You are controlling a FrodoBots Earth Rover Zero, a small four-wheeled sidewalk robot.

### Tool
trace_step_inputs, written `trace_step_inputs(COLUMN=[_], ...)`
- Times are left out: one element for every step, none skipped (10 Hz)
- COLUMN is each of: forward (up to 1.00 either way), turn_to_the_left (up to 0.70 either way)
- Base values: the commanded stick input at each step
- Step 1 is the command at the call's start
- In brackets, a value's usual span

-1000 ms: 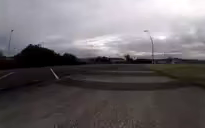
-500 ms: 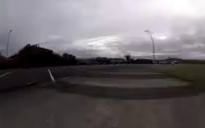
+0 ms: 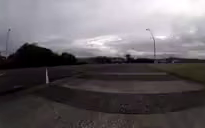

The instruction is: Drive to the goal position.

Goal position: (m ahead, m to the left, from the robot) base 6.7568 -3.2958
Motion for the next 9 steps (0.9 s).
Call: trace_step_inputs(forward=[1.0, 1.0, 1.0, 1.0, 1.0, 1.0, 1.0, 1.0, 1.0], turn_to_the_left=[-0.05, 0.0, 0.0, 0.0, 0.0, 0.0, 0.0, 0.0, 0.0])
